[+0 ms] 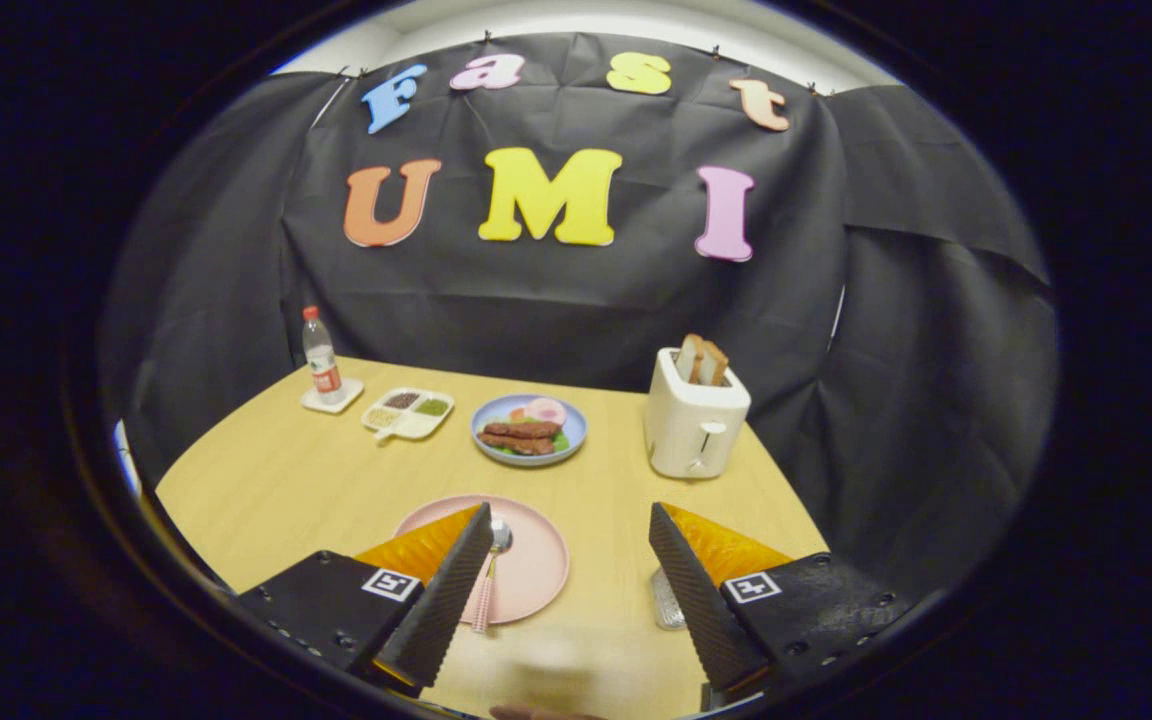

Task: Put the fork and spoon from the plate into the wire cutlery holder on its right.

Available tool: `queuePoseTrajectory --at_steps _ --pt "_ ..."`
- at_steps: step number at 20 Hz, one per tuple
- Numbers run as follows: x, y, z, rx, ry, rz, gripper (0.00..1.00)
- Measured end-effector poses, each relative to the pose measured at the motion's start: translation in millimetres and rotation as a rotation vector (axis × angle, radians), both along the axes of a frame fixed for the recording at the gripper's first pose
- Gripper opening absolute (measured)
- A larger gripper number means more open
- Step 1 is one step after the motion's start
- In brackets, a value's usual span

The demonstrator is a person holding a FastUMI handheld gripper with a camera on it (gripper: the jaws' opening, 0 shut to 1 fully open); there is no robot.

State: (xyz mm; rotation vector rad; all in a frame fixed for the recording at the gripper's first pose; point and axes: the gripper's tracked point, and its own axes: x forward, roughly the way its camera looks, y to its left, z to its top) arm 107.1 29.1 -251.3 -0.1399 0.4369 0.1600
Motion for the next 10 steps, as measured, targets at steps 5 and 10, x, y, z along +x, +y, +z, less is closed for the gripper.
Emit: queuePoseTrajectory --at_steps 5,10 --pt "18 20 -80 -0.025 0.154 0.035 0.94" --pt "27 40 -135 -0.038 0.26 0.046 0.85"
